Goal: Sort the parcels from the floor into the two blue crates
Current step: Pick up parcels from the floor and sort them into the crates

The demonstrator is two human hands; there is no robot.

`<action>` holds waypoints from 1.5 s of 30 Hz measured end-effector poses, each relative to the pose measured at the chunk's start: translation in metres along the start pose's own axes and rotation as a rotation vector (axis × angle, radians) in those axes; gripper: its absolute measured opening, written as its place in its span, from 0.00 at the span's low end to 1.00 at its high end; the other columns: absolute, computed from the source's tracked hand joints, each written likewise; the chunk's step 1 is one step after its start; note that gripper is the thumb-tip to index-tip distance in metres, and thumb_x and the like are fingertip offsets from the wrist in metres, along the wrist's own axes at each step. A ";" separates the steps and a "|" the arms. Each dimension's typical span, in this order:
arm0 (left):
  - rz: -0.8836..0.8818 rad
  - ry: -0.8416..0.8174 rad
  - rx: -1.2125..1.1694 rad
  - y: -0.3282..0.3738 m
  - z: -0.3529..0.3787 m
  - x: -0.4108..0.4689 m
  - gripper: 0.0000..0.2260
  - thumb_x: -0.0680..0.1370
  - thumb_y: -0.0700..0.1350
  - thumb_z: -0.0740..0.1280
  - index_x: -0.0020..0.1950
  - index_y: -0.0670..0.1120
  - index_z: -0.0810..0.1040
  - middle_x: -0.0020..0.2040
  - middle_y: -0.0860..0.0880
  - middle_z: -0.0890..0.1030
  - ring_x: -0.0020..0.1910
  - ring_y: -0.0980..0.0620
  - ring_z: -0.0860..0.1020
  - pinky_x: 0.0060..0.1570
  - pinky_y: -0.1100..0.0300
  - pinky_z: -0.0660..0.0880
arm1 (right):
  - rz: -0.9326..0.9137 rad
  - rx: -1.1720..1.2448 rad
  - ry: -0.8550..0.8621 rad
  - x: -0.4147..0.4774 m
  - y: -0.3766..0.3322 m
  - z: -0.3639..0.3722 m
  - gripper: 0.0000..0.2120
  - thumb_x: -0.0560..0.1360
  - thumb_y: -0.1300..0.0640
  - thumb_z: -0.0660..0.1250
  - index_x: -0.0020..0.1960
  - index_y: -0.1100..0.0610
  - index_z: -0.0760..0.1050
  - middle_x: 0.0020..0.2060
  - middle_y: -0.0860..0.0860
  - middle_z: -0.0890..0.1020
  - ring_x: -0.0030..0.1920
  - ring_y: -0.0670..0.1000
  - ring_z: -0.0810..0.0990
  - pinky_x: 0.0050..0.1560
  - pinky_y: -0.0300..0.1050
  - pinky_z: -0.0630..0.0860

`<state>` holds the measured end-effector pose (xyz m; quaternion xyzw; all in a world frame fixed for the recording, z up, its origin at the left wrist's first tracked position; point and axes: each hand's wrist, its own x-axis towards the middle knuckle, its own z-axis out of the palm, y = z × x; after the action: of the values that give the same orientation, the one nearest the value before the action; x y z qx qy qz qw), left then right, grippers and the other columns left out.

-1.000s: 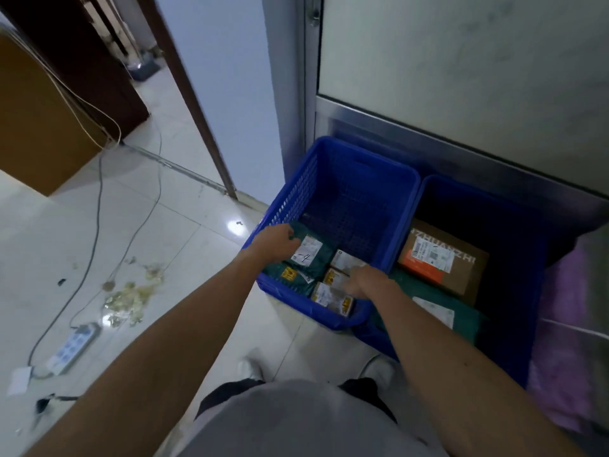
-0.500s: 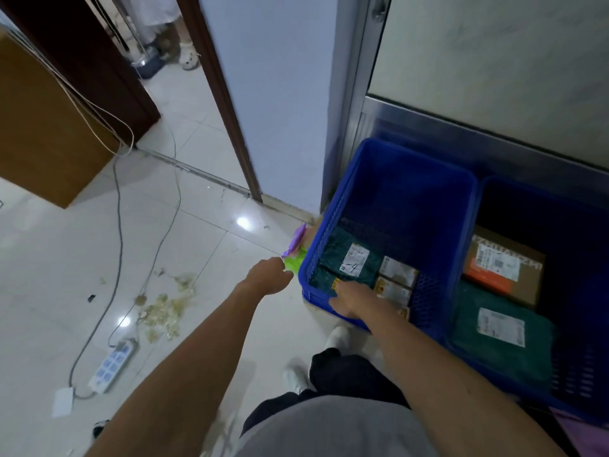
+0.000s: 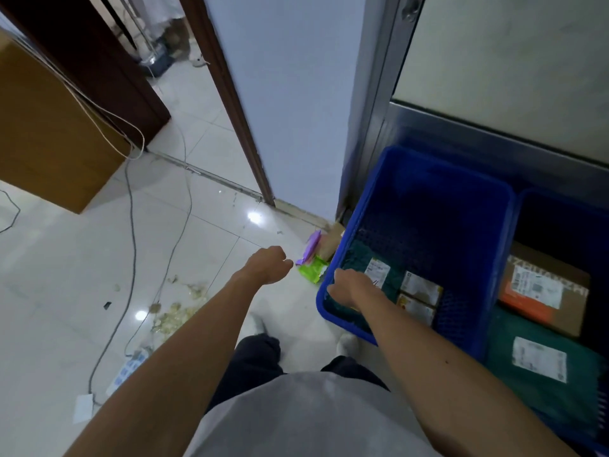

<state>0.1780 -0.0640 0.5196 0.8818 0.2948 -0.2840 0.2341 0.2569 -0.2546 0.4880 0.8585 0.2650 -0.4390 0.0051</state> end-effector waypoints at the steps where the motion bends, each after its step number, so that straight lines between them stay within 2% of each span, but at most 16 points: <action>1: 0.011 -0.018 0.018 -0.004 -0.003 0.008 0.17 0.81 0.50 0.60 0.63 0.41 0.77 0.62 0.42 0.80 0.61 0.41 0.76 0.60 0.50 0.74 | 0.001 0.012 0.009 0.007 -0.006 -0.001 0.21 0.83 0.50 0.56 0.70 0.61 0.68 0.66 0.61 0.76 0.60 0.61 0.77 0.57 0.54 0.74; 5: 0.046 -0.133 0.099 -0.020 -0.014 0.048 0.18 0.81 0.50 0.59 0.67 0.41 0.75 0.65 0.41 0.78 0.63 0.41 0.75 0.62 0.51 0.73 | 0.082 0.126 0.058 0.033 -0.030 0.002 0.15 0.82 0.52 0.57 0.61 0.61 0.72 0.59 0.60 0.79 0.55 0.61 0.78 0.48 0.51 0.71; 8: 0.105 -0.204 0.131 -0.038 -0.027 0.084 0.19 0.81 0.51 0.60 0.69 0.43 0.74 0.67 0.43 0.77 0.66 0.42 0.74 0.63 0.52 0.71 | 0.166 0.231 0.142 0.052 -0.055 0.006 0.15 0.81 0.53 0.57 0.62 0.61 0.71 0.60 0.60 0.78 0.58 0.62 0.78 0.49 0.51 0.70; 10: 0.147 -0.273 0.128 -0.051 -0.034 0.105 0.19 0.80 0.51 0.61 0.69 0.44 0.74 0.66 0.43 0.78 0.65 0.43 0.74 0.63 0.53 0.71 | 0.242 0.346 0.163 0.063 -0.079 0.019 0.16 0.81 0.52 0.57 0.64 0.61 0.71 0.61 0.59 0.78 0.60 0.61 0.77 0.54 0.51 0.72; 12: 0.166 -0.327 0.117 -0.066 -0.039 0.126 0.18 0.80 0.52 0.63 0.67 0.47 0.76 0.63 0.45 0.80 0.64 0.44 0.76 0.63 0.55 0.71 | 0.317 0.427 0.157 0.077 -0.105 0.036 0.17 0.81 0.50 0.57 0.65 0.59 0.71 0.63 0.57 0.77 0.61 0.60 0.77 0.57 0.51 0.73; 15: 0.198 -0.415 0.143 -0.088 -0.046 0.165 0.16 0.79 0.52 0.63 0.65 0.50 0.76 0.59 0.46 0.83 0.61 0.45 0.79 0.62 0.57 0.72 | 0.370 0.502 0.149 0.108 -0.139 0.054 0.15 0.82 0.50 0.57 0.62 0.58 0.72 0.60 0.56 0.78 0.58 0.57 0.78 0.51 0.48 0.73; 19: 0.228 -0.482 0.219 -0.102 -0.043 0.217 0.15 0.80 0.50 0.63 0.65 0.50 0.78 0.61 0.46 0.82 0.62 0.44 0.78 0.61 0.58 0.71 | 0.422 0.596 0.078 0.148 -0.159 0.064 0.16 0.82 0.50 0.57 0.64 0.59 0.70 0.61 0.57 0.76 0.61 0.59 0.76 0.54 0.49 0.72; 25: 0.191 -0.515 0.139 -0.110 0.000 0.297 0.12 0.80 0.50 0.64 0.61 0.50 0.80 0.57 0.46 0.84 0.59 0.43 0.79 0.57 0.59 0.72 | 0.492 0.719 -0.002 0.227 -0.138 0.083 0.19 0.82 0.50 0.56 0.68 0.60 0.70 0.64 0.58 0.75 0.63 0.59 0.76 0.58 0.51 0.73; 28: 0.176 -0.542 0.103 -0.113 0.029 0.341 0.09 0.80 0.50 0.64 0.58 0.52 0.80 0.53 0.47 0.84 0.56 0.44 0.80 0.56 0.59 0.74 | 0.549 0.724 -0.013 0.275 -0.116 0.101 0.19 0.82 0.50 0.56 0.66 0.60 0.70 0.63 0.58 0.75 0.61 0.60 0.76 0.54 0.49 0.72; 30: 0.162 -0.554 0.013 -0.118 0.050 0.376 0.07 0.78 0.50 0.66 0.54 0.52 0.80 0.53 0.45 0.84 0.56 0.42 0.81 0.60 0.54 0.76 | 0.584 0.682 -0.031 0.307 -0.103 0.115 0.19 0.82 0.49 0.56 0.66 0.60 0.69 0.64 0.58 0.75 0.62 0.60 0.76 0.52 0.49 0.70; 32: 0.155 -0.534 -0.052 -0.125 0.072 0.414 0.11 0.78 0.49 0.65 0.58 0.49 0.81 0.55 0.44 0.83 0.58 0.41 0.81 0.61 0.48 0.77 | 0.623 0.613 -0.047 0.342 -0.087 0.130 0.19 0.82 0.49 0.56 0.68 0.60 0.68 0.66 0.58 0.74 0.64 0.59 0.75 0.54 0.50 0.71; 34: 0.157 -0.509 -0.081 -0.130 0.096 0.450 0.13 0.81 0.46 0.63 0.63 0.45 0.79 0.57 0.43 0.83 0.58 0.41 0.81 0.61 0.48 0.77 | 0.666 0.593 -0.047 0.380 -0.070 0.144 0.22 0.81 0.48 0.57 0.70 0.60 0.67 0.67 0.59 0.74 0.65 0.60 0.75 0.58 0.51 0.72; 38: 0.172 -0.511 -0.134 -0.140 0.149 0.507 0.13 0.82 0.44 0.62 0.63 0.42 0.79 0.58 0.42 0.83 0.58 0.41 0.81 0.62 0.48 0.77 | 0.740 0.589 0.019 0.450 -0.041 0.171 0.28 0.80 0.45 0.60 0.74 0.60 0.62 0.69 0.59 0.73 0.68 0.61 0.73 0.61 0.51 0.72; 41: 0.157 -0.515 -0.161 -0.152 0.196 0.540 0.13 0.82 0.45 0.61 0.63 0.44 0.79 0.58 0.43 0.82 0.59 0.41 0.80 0.62 0.47 0.77 | 0.771 0.585 0.067 0.499 -0.029 0.193 0.30 0.80 0.44 0.62 0.75 0.60 0.60 0.70 0.60 0.71 0.69 0.61 0.72 0.62 0.52 0.72; 45: 0.147 -0.519 -0.188 -0.155 0.250 0.562 0.14 0.82 0.44 0.61 0.65 0.44 0.78 0.59 0.42 0.82 0.59 0.41 0.80 0.62 0.48 0.77 | 0.853 0.604 0.160 0.557 -0.009 0.216 0.41 0.77 0.37 0.64 0.78 0.62 0.54 0.70 0.60 0.71 0.69 0.62 0.72 0.65 0.56 0.70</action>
<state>0.3595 0.1196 -0.0605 0.7730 0.1854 -0.4539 0.4027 0.3544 -0.0484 -0.0641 0.8840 -0.2468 -0.3879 -0.0847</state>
